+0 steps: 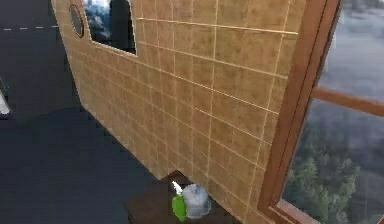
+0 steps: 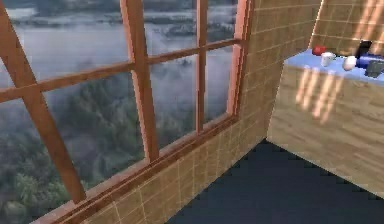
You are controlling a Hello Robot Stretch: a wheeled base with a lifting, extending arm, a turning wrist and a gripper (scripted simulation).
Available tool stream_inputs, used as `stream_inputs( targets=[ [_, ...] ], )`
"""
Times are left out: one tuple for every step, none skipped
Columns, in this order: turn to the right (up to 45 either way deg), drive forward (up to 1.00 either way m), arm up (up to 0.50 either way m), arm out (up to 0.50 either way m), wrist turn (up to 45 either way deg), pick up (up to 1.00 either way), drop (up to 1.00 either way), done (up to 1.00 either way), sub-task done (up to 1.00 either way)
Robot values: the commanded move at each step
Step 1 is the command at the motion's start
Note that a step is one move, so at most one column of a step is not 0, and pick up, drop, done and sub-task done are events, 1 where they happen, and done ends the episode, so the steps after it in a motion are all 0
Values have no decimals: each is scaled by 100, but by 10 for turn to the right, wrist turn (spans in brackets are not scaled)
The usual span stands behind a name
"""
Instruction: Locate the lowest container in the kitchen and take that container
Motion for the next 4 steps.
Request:
stream_inputs(
  targets=[
    [450, 0, 0, 0, 0, 0, 0, 0, 0],
    [450, 0, 0, 0, 0, 0, 0, 0, 0],
    [450, 0, 0, 0, 0, 0, 0, 0, 0],
    [330, 0, 0, 0, 0, 0, 0, 0, 0]
  ],
)
